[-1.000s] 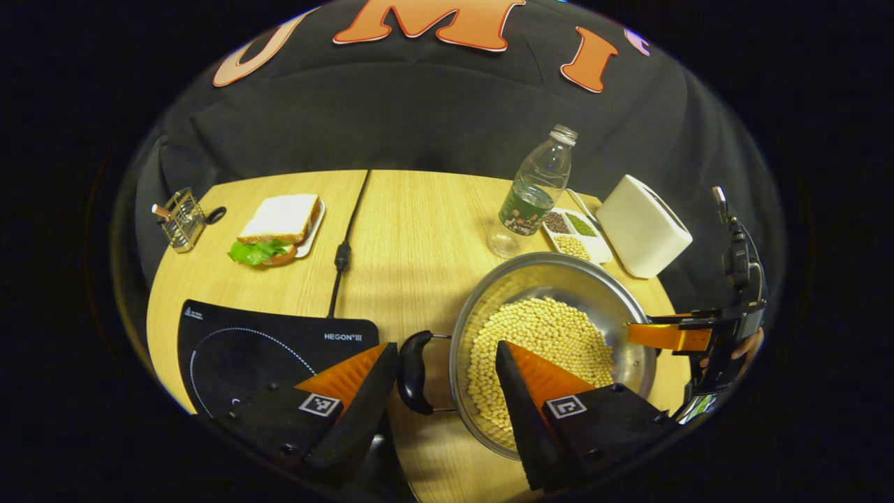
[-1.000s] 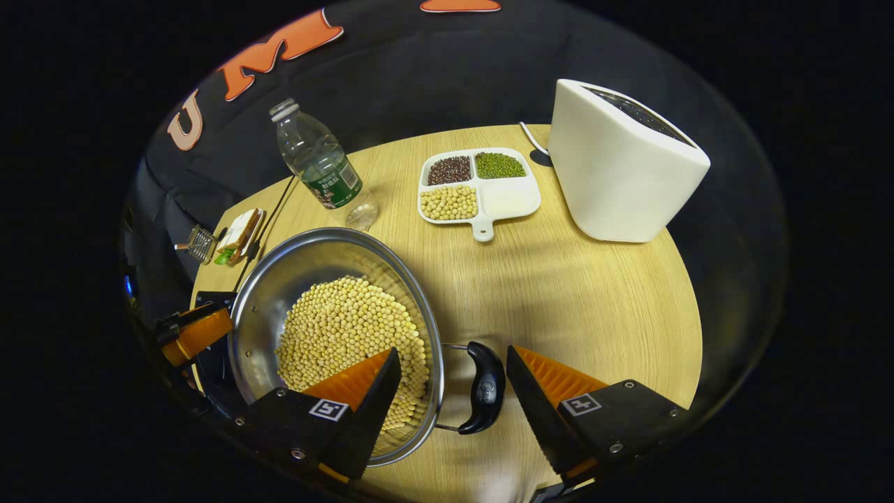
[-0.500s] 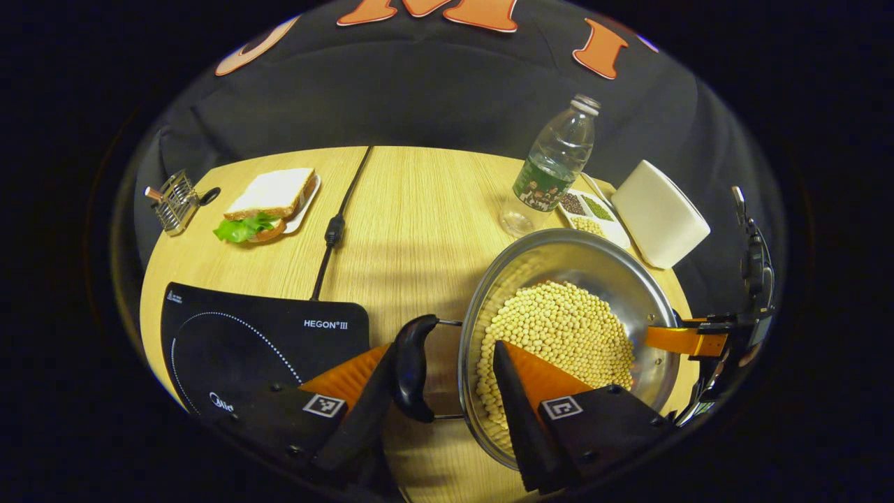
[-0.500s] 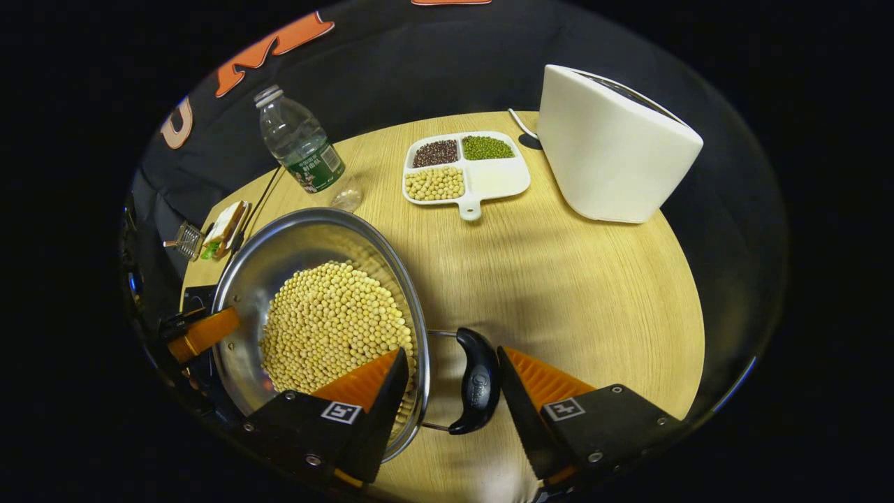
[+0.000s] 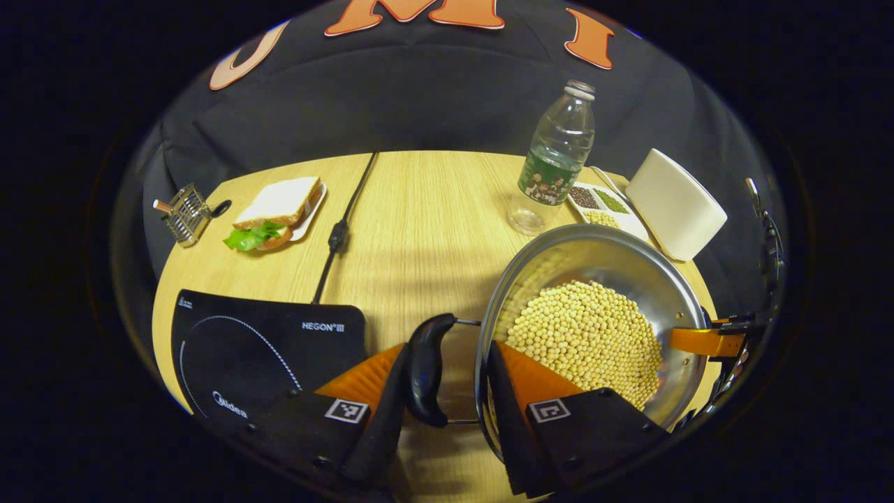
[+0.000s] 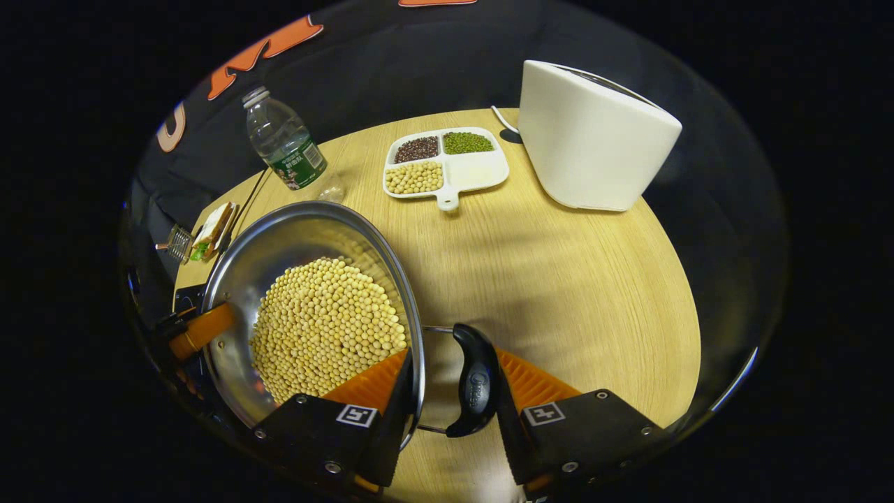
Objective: First push the handle of the pot to place it horizontally, then grasp the pot with both hands and set it on the induction cooktop.
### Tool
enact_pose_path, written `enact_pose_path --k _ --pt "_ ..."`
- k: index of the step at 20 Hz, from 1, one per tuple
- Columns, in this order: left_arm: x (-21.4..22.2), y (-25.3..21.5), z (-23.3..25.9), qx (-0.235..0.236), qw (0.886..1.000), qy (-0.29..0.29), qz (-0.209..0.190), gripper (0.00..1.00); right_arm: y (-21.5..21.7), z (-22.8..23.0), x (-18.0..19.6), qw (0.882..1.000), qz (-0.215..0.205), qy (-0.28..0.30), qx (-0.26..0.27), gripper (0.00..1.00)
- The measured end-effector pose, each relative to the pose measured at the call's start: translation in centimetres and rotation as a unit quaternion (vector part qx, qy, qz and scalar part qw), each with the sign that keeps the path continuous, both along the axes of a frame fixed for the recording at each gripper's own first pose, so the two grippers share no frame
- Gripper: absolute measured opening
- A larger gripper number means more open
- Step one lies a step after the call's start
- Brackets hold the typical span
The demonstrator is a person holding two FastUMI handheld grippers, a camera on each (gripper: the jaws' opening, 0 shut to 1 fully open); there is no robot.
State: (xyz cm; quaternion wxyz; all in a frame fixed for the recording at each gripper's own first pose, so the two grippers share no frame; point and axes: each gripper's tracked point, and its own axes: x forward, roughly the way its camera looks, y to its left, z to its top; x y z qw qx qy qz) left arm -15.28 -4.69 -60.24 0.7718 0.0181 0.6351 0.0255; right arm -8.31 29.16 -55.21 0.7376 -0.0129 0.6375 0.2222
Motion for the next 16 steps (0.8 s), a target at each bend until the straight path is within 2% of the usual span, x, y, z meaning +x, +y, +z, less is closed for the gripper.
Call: enact_pose_path --k 3,4,5,8,11,16 --pt "-0.3 -0.5 0.0 0.005 1.000 -0.009 -0.008 0.68 -0.2 0.1 -0.2 1.000 -0.005 0.003 -0.002 0.59" --pt "-0.3 -0.6 0.2 0.005 1.000 -0.011 -0.006 0.67 -0.4 0.1 -0.3 1.000 -0.006 0.004 -0.004 0.55" --pt "-0.4 -0.7 0.4 0.005 1.000 -0.011 -0.007 0.66 -0.4 0.1 -0.3 1.000 -0.007 0.006 -0.004 0.60" --pt "-0.6 -0.8 0.6 0.011 1.000 -0.013 -0.005 0.64 -0.5 0.1 -0.4 1.000 -0.009 0.009 -0.009 0.53" --pt "-0.8 -0.7 1.5 0.013 1.000 -0.017 0.005 0.62 0.0 0.6 -0.2 1.000 -0.007 0.002 -0.003 0.53" --pt "1.1 0.6 4.7 0.023 0.998 -0.060 0.001 0.62 -0.8 1.4 -0.1 1.000 -0.012 -0.021 0.018 0.53"
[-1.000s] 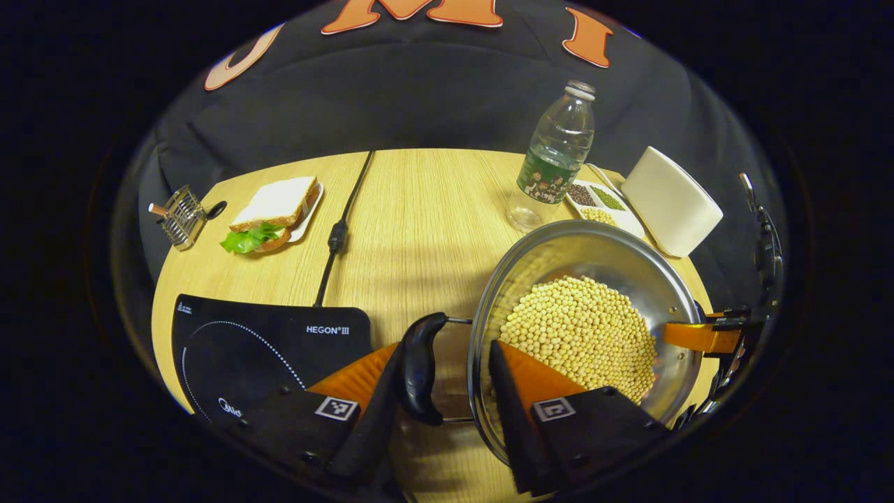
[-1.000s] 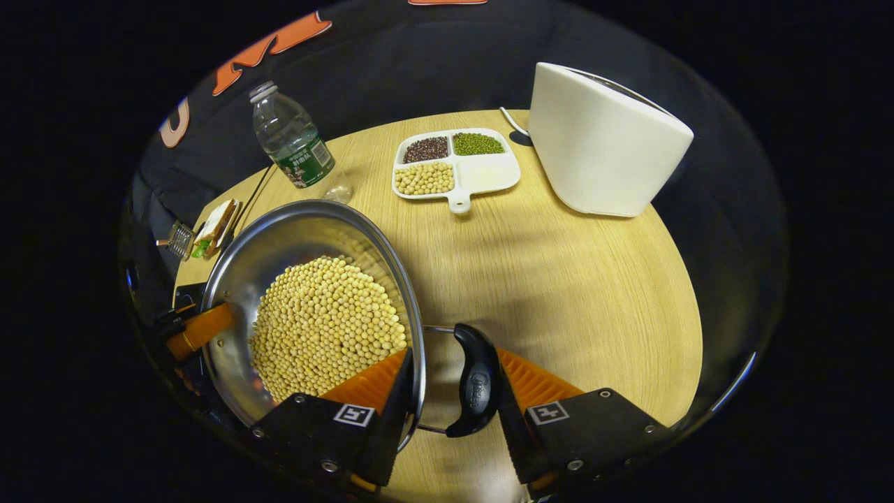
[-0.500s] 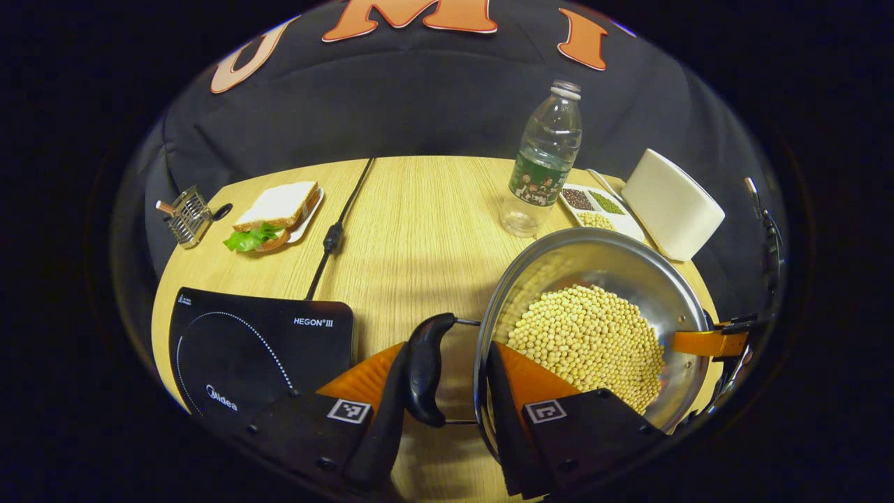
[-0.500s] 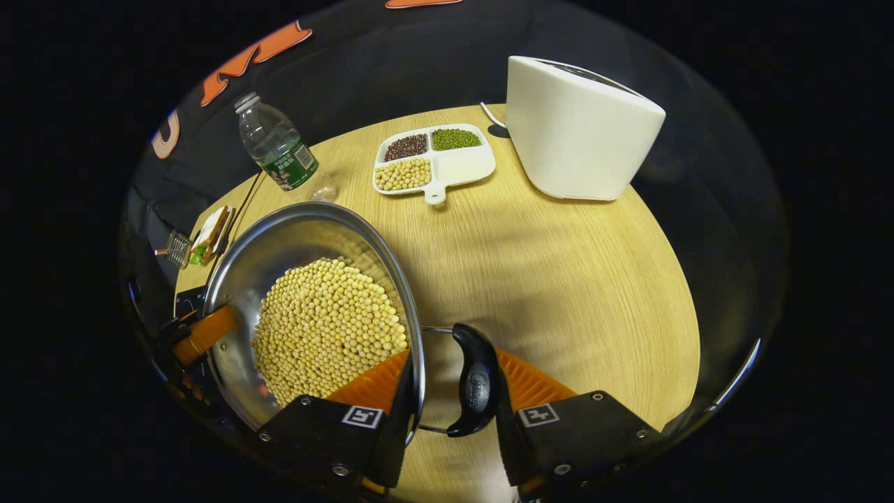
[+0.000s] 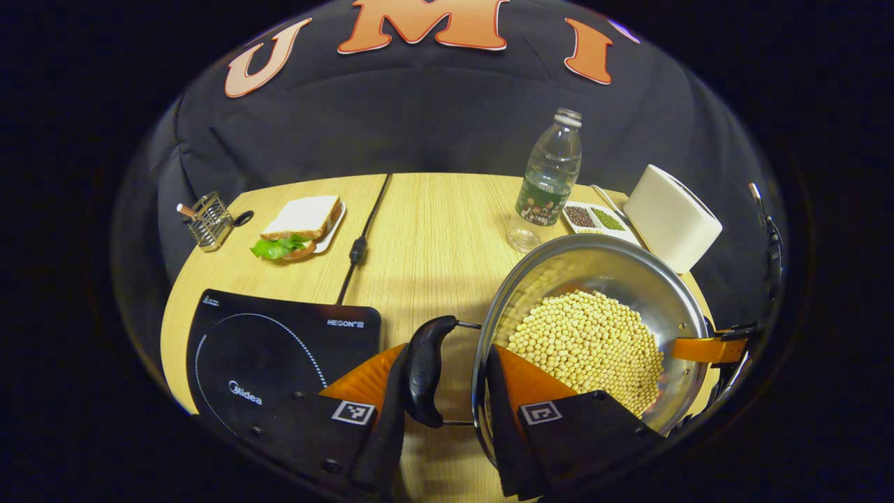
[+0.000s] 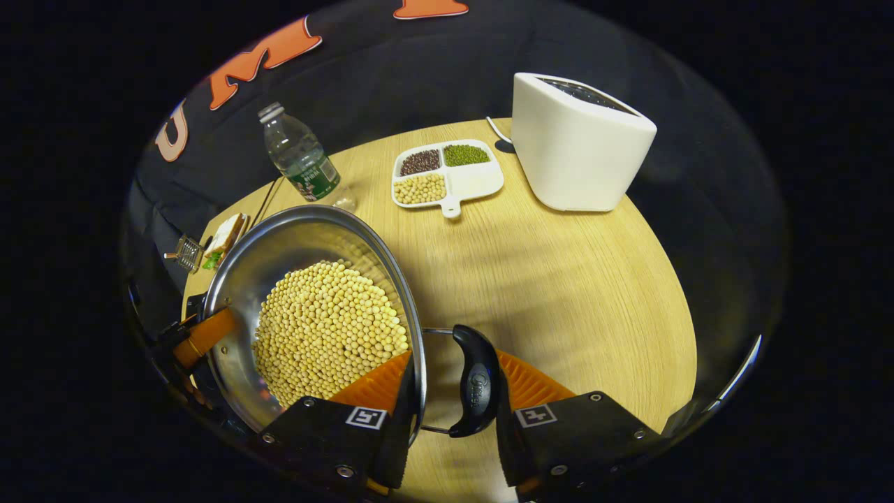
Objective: First push the handle of the pot to place it horizontally, then grasp the pot with both hands and set it on the induction cooktop.
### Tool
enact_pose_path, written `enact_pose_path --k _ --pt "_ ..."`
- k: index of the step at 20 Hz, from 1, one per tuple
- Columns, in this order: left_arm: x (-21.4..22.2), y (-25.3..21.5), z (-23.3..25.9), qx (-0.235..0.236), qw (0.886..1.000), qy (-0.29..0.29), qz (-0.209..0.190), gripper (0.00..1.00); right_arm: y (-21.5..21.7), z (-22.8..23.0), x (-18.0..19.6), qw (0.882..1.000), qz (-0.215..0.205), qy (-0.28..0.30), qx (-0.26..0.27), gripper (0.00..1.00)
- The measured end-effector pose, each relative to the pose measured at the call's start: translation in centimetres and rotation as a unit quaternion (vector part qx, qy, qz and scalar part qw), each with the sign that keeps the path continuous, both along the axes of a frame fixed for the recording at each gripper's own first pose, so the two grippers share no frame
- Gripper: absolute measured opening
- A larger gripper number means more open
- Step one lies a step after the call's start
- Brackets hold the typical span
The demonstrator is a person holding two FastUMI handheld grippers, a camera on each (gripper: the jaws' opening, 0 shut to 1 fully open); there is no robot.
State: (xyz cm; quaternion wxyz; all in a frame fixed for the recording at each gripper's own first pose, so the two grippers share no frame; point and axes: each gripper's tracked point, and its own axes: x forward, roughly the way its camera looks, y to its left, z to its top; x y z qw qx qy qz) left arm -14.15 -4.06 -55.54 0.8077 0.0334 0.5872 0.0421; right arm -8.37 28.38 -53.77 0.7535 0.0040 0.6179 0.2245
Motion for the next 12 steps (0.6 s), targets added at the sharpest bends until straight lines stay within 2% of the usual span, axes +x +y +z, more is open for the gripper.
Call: enact_pose_path --k 5,12 --pt "0.4 2.5 3.9 0.006 1.000 -0.026 0.015 0.61 -0.2 0.2 0.9 0.999 0.013 -0.031 0.013 0.53" --pt "0.6 8.0 9.3 0.025 0.998 -0.049 0.035 0.61 0.5 -1.4 1.3 0.998 0.030 -0.045 0.036 0.53"
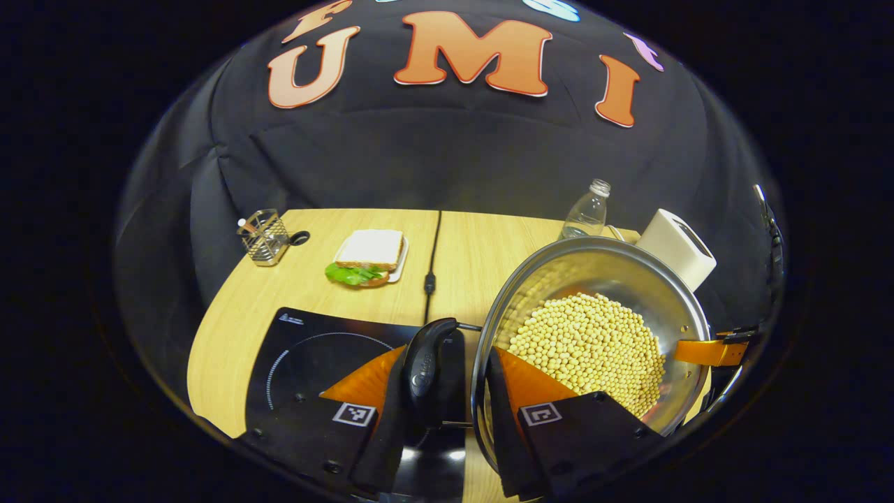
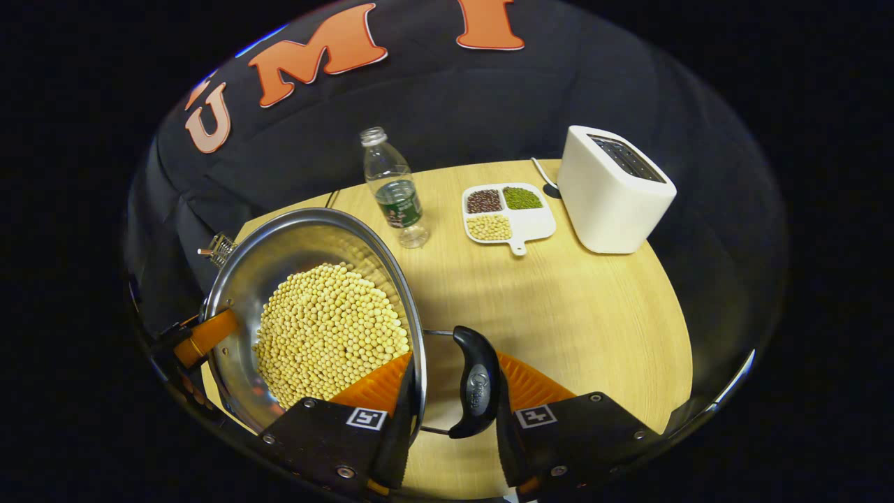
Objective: First push the handle of the pot to place it horizontally, then grasp the pot with both hands and set it on the induction cooktop.
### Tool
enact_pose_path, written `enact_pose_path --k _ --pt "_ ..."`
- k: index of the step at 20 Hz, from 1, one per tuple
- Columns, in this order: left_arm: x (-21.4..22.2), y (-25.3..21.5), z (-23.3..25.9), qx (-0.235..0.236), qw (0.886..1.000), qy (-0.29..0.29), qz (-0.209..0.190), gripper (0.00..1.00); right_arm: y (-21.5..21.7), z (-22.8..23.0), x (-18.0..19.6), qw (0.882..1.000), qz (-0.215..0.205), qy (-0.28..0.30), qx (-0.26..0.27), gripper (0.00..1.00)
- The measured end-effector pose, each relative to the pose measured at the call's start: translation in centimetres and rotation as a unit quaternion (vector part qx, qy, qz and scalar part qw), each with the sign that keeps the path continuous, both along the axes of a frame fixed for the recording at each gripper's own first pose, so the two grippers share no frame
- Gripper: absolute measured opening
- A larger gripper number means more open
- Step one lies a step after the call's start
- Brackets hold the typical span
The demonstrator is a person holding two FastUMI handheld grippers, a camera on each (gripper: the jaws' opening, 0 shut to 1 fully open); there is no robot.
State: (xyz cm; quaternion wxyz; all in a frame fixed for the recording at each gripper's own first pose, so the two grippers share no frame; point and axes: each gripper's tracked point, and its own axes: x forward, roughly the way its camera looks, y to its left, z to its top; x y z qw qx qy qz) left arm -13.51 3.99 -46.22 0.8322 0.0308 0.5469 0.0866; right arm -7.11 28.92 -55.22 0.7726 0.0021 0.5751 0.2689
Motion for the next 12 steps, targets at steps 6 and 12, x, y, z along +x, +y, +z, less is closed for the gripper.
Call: enact_pose_path --k 6,12 --pt "-1.0 6.7 3.7 0.021 0.999 -0.007 0.024 0.60 0.0 -0.5 1.0 0.999 0.028 0.002 0.017 0.53" --pt "-3.0 13.9 5.1 0.031 0.998 0.000 0.054 0.60 0.7 -0.9 1.9 0.998 0.056 0.006 0.017 0.52"
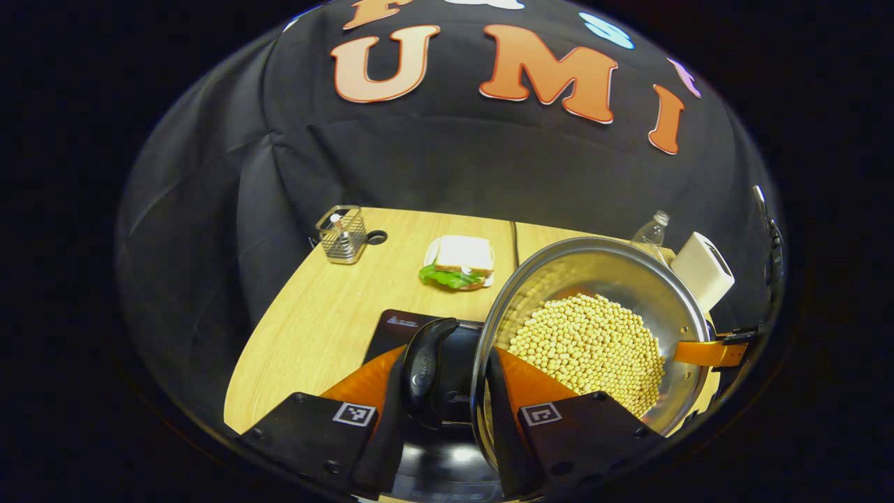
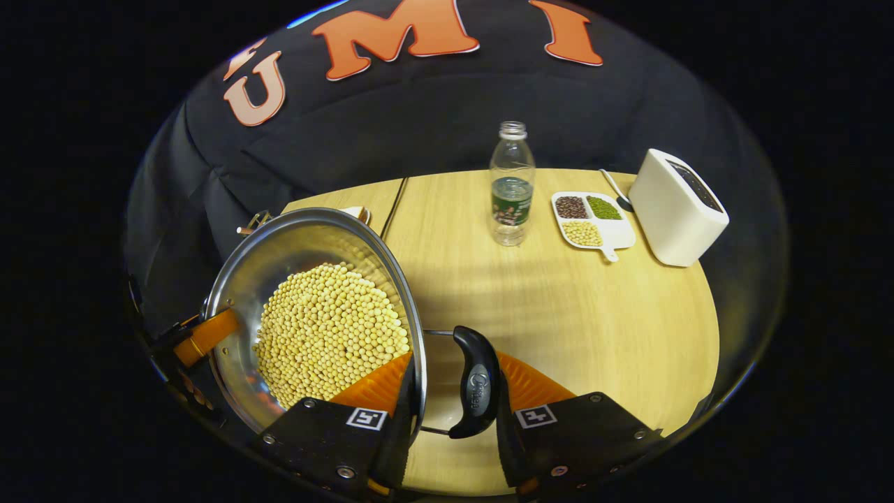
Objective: First push the handle of the pot to place it horizontally, then grasp the pot with both hands and set it on the induction cooktop.
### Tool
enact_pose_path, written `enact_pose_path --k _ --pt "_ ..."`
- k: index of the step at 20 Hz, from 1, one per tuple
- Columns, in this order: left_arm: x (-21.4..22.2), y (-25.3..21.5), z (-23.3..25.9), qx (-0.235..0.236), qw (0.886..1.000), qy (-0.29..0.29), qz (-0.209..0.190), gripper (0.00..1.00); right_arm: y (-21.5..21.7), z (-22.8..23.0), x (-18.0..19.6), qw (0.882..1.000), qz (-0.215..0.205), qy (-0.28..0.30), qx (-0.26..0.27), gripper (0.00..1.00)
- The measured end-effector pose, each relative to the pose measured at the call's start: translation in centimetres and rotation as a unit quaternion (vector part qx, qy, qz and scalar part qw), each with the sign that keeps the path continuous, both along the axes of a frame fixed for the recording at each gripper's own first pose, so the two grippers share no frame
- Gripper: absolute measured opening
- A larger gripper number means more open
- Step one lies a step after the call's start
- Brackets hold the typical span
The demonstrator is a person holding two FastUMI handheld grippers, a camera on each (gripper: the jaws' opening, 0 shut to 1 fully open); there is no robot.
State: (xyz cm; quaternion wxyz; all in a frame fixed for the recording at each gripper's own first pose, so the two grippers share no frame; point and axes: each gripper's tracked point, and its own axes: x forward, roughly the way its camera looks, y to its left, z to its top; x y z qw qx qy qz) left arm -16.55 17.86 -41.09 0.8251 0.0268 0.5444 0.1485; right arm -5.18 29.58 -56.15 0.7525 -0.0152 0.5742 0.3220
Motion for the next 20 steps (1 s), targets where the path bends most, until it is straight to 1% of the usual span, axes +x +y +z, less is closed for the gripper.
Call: enact_pose_path --k 3,4,5,6,7,8,13,17,18,19,20 --pt "-0.7 3.0 0.4 0.004 1.000 0.005 0.008 0.61 1.0 -0.7 0.0 1.000 0.008 0.005 -0.002 0.53" --pt "-0.8 4.0 0.7 0.005 1.000 0.006 0.010 0.61 1.2 -0.9 -0.1 1.000 0.011 0.005 -0.002 0.48" --pt "-0.8 4.7 0.8 0.005 1.000 0.008 0.011 0.61 1.1 -1.0 -0.3 1.000 0.011 0.006 -0.003 0.53" --pt "-1.0 5.4 0.5 0.005 1.000 0.009 0.013 0.61 1.2 -1.2 -0.3 1.000 0.013 0.006 -0.004 0.48" --pt "-1.0 5.9 0.3 0.005 1.000 0.011 0.013 0.61 1.4 -1.3 -0.3 1.000 0.014 0.007 -0.005 0.48" --pt "-0.9 6.4 0.4 0.005 1.000 0.012 0.016 0.61 1.5 -1.2 -0.5 1.000 0.015 0.008 -0.007 0.53" --pt "-2.0 7.5 -1.0 0.001 0.999 0.026 0.033 0.61 1.8 -1.8 -0.9 0.999 0.020 0.016 -0.020 0.53" --pt "-2.4 7.8 -1.8 -0.006 0.998 0.043 0.034 0.61 2.2 -1.5 -0.5 0.999 0.023 0.025 -0.037 0.53" --pt "-2.3 8.0 -1.6 -0.008 0.998 0.045 0.034 0.61 2.0 -1.1 -0.1 0.999 0.023 0.027 -0.039 0.57" --pt "-2.2 8.0 -1.5 -0.011 0.998 0.049 0.034 0.61 1.9 -0.9 0.3 0.999 0.021 0.028 -0.041 0.53" --pt "-2.2 8.2 -1.5 -0.014 0.998 0.052 0.033 0.61 1.7 -0.7 0.3 0.998 0.020 0.029 -0.044 0.57"
